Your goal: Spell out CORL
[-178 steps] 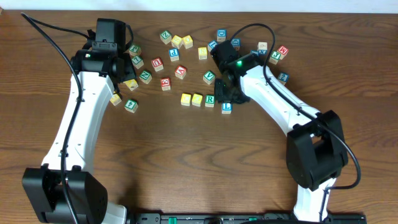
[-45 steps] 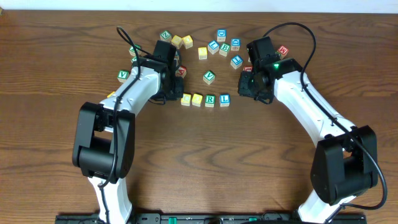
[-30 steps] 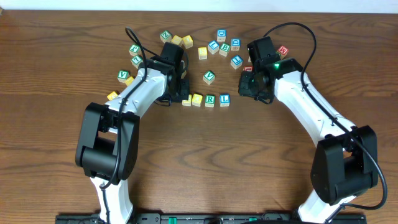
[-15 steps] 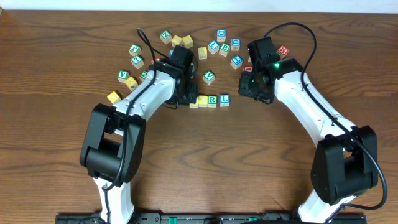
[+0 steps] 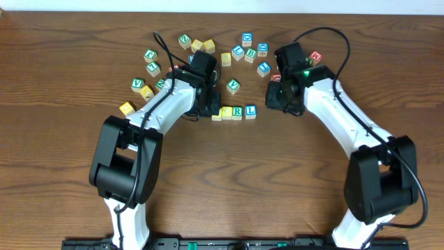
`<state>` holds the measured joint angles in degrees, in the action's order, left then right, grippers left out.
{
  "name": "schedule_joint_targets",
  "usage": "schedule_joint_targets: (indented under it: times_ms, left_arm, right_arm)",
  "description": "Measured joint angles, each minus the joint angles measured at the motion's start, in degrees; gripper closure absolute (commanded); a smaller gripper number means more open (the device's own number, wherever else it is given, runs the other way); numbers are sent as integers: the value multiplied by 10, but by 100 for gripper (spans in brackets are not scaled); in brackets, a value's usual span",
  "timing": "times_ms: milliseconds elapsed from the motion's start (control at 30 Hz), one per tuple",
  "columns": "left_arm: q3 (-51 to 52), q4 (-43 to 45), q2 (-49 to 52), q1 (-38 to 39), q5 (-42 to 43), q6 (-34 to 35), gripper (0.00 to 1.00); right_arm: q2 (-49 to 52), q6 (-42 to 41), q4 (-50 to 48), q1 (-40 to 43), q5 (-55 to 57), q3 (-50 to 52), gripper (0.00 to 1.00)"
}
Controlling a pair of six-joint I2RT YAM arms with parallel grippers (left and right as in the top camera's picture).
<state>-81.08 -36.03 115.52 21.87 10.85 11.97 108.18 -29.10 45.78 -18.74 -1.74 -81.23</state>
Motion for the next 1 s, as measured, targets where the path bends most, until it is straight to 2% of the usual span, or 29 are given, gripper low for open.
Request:
schedule_joint_targets:
  times_ms: [333,1000]
  left_arm:
    - [0,9,0,1,0,0,92]
    - [0,10,0,34,-10,16,92]
  right_arm:
    - [59,-2,-26,-2,-17,0,71]
    - [87,1,-52,-2,-54,3,70]
